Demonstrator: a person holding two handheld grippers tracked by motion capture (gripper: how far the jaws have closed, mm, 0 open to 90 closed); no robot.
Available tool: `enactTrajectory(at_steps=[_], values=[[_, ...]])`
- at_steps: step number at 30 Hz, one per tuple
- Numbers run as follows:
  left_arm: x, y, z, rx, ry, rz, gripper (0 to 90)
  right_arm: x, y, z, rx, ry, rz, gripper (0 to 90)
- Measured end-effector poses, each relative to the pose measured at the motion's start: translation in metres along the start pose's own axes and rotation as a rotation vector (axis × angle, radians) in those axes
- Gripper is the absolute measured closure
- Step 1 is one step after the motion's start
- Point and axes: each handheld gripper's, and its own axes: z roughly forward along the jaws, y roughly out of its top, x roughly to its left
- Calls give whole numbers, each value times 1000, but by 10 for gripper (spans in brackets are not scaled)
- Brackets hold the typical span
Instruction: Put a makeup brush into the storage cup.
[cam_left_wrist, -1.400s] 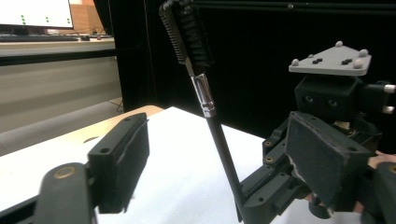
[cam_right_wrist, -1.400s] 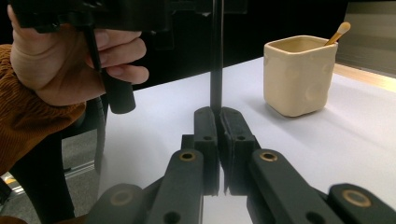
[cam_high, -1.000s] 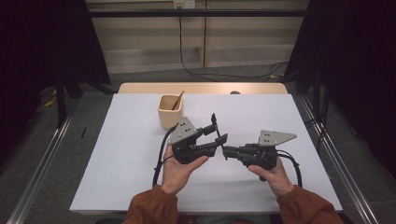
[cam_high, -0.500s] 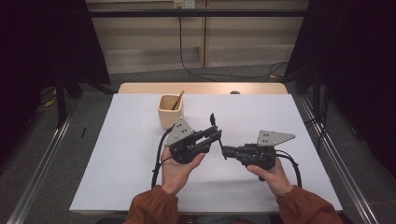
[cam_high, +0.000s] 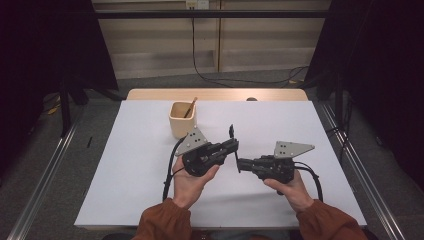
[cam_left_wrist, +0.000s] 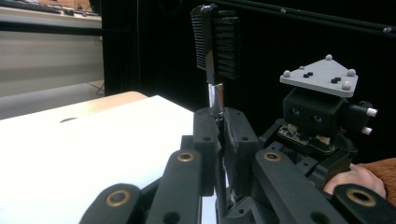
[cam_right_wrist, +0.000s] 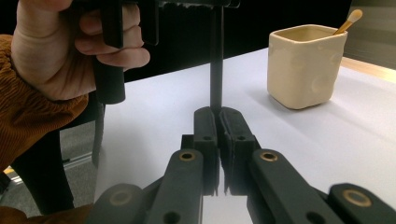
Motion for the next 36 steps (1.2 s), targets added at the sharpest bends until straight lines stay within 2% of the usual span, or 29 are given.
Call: enactTrajectory(at_steps=[3,11,15,21,27,31,36], values=[[-2,1,0,9,10,27,858,0,0,0,-1,-2,3,853],[1,1,0,11,10,19,859,-2,-1,-1,-4,-11,10,779],[1,1,-1,9,9,17,858,-1,0,-2,-4,-13,20,709],[2,1,-1,13,7,15,858,-3,2,-5,-13,-33,38,530],[3,1,-2,13,7,13,858,-1,2,-6,-20,-59,19,370],[5,1,-4,14,8,14,858,-2,3,-7,-32,-67,25,246],[6,2,-7,11,13,13,858,-2,4,-10,-37,-64,31,163]])
